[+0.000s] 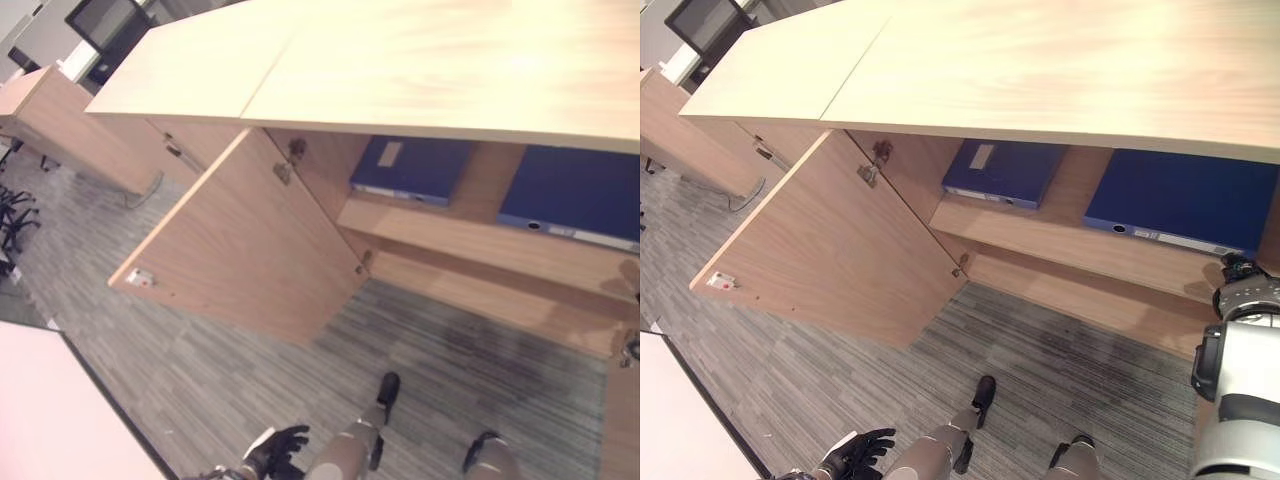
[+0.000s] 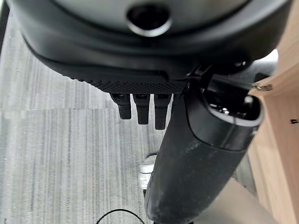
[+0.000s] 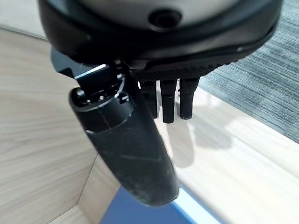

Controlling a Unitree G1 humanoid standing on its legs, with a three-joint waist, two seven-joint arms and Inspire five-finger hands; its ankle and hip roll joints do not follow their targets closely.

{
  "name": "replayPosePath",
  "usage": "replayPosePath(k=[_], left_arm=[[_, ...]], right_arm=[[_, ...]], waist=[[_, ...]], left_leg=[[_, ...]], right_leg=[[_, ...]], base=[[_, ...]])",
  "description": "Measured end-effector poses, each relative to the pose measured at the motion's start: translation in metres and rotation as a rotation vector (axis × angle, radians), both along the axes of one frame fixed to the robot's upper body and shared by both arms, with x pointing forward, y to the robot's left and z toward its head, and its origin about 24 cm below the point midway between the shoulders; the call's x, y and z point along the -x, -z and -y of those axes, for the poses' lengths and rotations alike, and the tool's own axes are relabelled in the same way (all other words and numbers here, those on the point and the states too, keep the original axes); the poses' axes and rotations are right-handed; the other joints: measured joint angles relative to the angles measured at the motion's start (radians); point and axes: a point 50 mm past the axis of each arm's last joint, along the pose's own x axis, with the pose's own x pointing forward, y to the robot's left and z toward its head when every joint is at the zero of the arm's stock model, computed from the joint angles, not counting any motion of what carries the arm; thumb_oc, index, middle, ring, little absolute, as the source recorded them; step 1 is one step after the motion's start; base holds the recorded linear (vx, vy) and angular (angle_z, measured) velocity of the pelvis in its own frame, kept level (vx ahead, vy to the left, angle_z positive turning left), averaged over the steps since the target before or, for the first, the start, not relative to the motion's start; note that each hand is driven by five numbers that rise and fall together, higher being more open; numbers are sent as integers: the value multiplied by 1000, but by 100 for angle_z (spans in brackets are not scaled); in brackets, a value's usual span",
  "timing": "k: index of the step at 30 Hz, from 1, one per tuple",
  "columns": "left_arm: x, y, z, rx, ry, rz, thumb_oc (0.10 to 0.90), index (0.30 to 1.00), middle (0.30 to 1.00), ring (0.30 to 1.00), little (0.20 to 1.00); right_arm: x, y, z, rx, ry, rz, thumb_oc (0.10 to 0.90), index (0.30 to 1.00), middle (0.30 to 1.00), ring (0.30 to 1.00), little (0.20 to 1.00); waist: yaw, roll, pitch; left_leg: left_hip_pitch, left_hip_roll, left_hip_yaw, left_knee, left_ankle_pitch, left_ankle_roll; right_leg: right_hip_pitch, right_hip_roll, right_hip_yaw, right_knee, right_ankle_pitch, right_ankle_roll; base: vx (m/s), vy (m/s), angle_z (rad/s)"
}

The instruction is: Put the empty folder in the office cabinet

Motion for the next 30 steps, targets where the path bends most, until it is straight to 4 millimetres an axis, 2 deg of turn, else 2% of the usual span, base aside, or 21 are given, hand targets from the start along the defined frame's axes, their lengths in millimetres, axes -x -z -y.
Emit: replayPosePath(k=[4, 11, 14, 15, 16, 17, 18, 19, 20, 21, 22, 23, 24, 26, 27, 28, 29, 30], left_arm=[[0, 3, 1, -14, -32, -3, 800, 900, 900, 900, 900], [-4, 1, 4, 3, -53, 16, 800, 900, 900, 900, 900], [0, 7, 2, -14, -142, -21, 800, 900, 900, 900, 900], [0, 9, -1, -28, -170, -47, 800, 900, 900, 900, 900], [5, 13, -5, -43, -226, -80, 800, 900, 900, 900, 900], [0, 14, -5, -56, -241, -82, 800, 900, 900, 900, 900], [-6, 14, -2, -63, -261, -76, 800, 900, 900, 900, 900], [-4, 15, -9, -87, -288, -92, 800, 900, 900, 900, 900], [2, 18, -10, -93, -339, -115, 800, 900, 900, 900, 900], [5, 19, -15, -108, -400, -125, 800, 900, 900, 900, 900], [10, 20, -22, -132, -442, -137, 800, 900, 900, 900, 900], [15, 19, -38, -177, -466, -152, 800, 900, 900, 900, 900], [11, 16, -46, -199, -466, -138, 800, 900, 900, 900, 900], [3, 14, -49, -205, -455, -118, 800, 900, 900, 900, 900], [6, 15, -49, -185, -486, -130, 800, 900, 900, 900, 900], [5, 15, -46, -178, -483, -123, 800, 900, 900, 900, 900], [-5, 11, -44, -162, -467, -68, 800, 900, 900, 900, 900], [-15, 8, -42, -147, -452, -24, 800, 900, 900, 900, 900]], right_arm=[[-5, 3, -7, 23, 14, -28, 800, 900, 900, 900, 900], [-23, 3, -22, 145, -113, -86, 800, 900, 900, 900, 900], [-51, 36, -81, 230, -296, 15, 800, 900, 900, 900, 900], [-59, 44, -115, 200, -373, 136, 800, 900, 900, 900, 900], [-60, 52, -156, 161, -477, 247, 800, 900, 900, 900, 900], [-55, 65, -191, 111, -557, 290, 800, 900, 900, 900, 900], [-39, 85, -220, 90, -625, 291, 800, 900, 900, 900, 900], [-22, 97, -232, 86, -651, 295, 800, 900, 900, 900, 900], [0, 118, -247, 81, -717, 242, 800, 900, 900, 900, 900], [19, 134, -254, 105, -775, 190, 712, 768, 768, 768, 768], [34, 149, -257, 142, -840, 108, 646, 669, 669, 669, 669], [44, 164, -240, 235, -875, -21, 566, 549, 549, 549, 549], [44, 159, -219, 331, -864, -54, 400, 300, 300, 300, 300], [44, 151, -200, 457, -901, -75, 400, 300, 300, 300, 300], [45, 144, -189, 599, -996, -119, 400, 300, 300, 300, 300], [45, 144, -187, 639, -1025, -147, 400, 300, 300, 300, 300], [43, 140, -179, 708, -1026, -175, 400, 300, 300, 300, 300], [39, 136, -181, 749, -1040, -177, 400, 300, 300, 300, 300]], waist=[[3, 1, -2], [-1, 1, -1], [-92, -14, 10], [-124, -28, 21], [-139, -33, 25], [-154, -49, 37], [-162, -68, 51], [-162, -75, 52], [-166, -109, 58], [-169, -125, 51], [-187, -167, 53], [-209, -243, 46], [-221, -283, 32], [-232, -309, 27], [-240, -307, 28], [-248, -299, 27], [-244, -296, 16], [-247, -292, 17]], left_leg=[[4, 3, 3, -1, -1, 4], [-2, 21, 24, -12, 1, -3], [-21, 40, 29, 6, -12, -11], [-16, 53, 47, 7, -19, -13], [-2, 66, 75, 5, -26, -8], [9, 77, 87, 3, -24, -13], [30, 81, 94, 2, -28, -16], [57, 82, 100, 1, -37, -18], [84, 90, 110, -1, -54, -17], [104, 92, 119, -1, -66, -14], [127, 92, 136, -2, -79, -6], [179, 80, 175, -18, -92, 10], [206, 57, 197, -18, -106, 29], [236, 35, 227, -2, -139, 50], [311, 41, 252, -1, -156, 72], [346, 49, 261, -4, -161, 78], [363, 49, 279, 9, -195, 101], [344, 54, 281, 29, -209, 111]], right_leg=[[2, 4, 10, -5, 1, 4], [-27, 22, 24, 1, 6, -7], [-22, 48, 26, -52, 35, -11], [-13, 68, 41, -83, 52, -9], [-2, 85, 62, -113, 66, -3], [13, 99, 72, -143, 82, -5], [38, 106, 74, -166, 86, -2], [71, 107, 74, -186, 86, -1], [113, 111, 80, -234, 92, 10], [149, 114, 82, -278, 106, 17], [184, 119, 95, -326, 126, 24], [246, 116, 130, -403, 169, 35], [297, 95, 145, -468, 204, 52], [309, 75, 165, -432, 218, 64], [301, 67, 158, -305, 227, 89], [291, 65, 159, -245, 238, 127], [222, 59, 184, -118, 290, 174], [167, 58, 192, -24, 290, 198]], base=[[-16, 29, -5], [-26, 29, -12], [24, 35, -21], [79, 4, -61], [113, -2, -67], [123, 8, -48], [169, 24, -19], [143, 73, -12], [167, 85, -23], [144, 105, -37], [148, 111, -60], [206, 266, -65], [198, 329, -60], [110, 245, -45], [-7, 83, -48], [4, 84, -63], [53, 57, -39], [108, 23, -30]])
